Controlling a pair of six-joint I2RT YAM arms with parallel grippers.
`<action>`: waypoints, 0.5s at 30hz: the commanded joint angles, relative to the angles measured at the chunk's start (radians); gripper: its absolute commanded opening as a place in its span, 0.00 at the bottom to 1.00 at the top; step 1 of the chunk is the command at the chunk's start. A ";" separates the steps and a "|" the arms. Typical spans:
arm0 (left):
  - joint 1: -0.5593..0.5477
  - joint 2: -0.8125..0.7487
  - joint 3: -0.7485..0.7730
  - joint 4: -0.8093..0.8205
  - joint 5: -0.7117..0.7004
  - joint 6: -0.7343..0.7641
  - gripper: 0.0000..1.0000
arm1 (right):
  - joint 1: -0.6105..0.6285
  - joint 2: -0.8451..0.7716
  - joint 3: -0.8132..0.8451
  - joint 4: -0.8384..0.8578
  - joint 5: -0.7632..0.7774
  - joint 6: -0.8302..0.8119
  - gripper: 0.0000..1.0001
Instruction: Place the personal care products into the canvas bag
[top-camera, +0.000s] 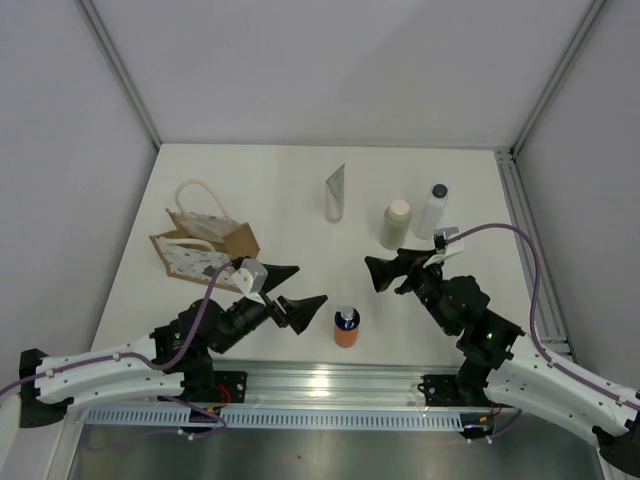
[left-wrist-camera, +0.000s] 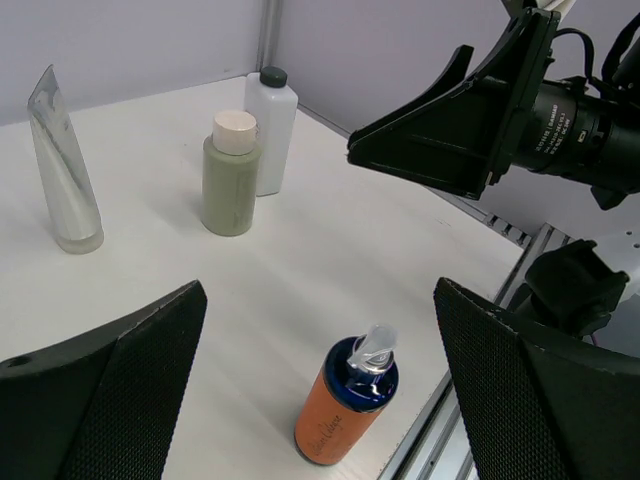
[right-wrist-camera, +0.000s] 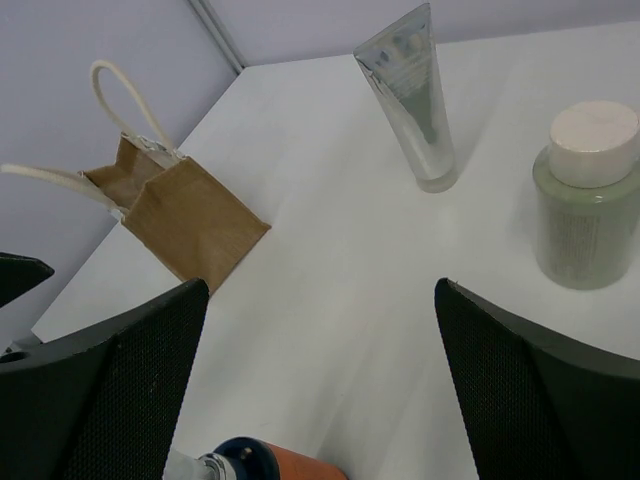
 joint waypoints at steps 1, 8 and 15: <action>-0.003 -0.004 0.037 0.039 0.015 0.008 0.99 | 0.006 -0.001 0.051 0.020 0.040 0.025 0.99; -0.003 0.007 0.038 0.039 0.016 0.009 0.99 | 0.006 -0.009 0.052 0.013 0.055 0.028 1.00; -0.003 0.023 0.044 0.045 0.041 0.016 0.99 | 0.004 -0.027 0.046 0.010 0.069 0.025 0.99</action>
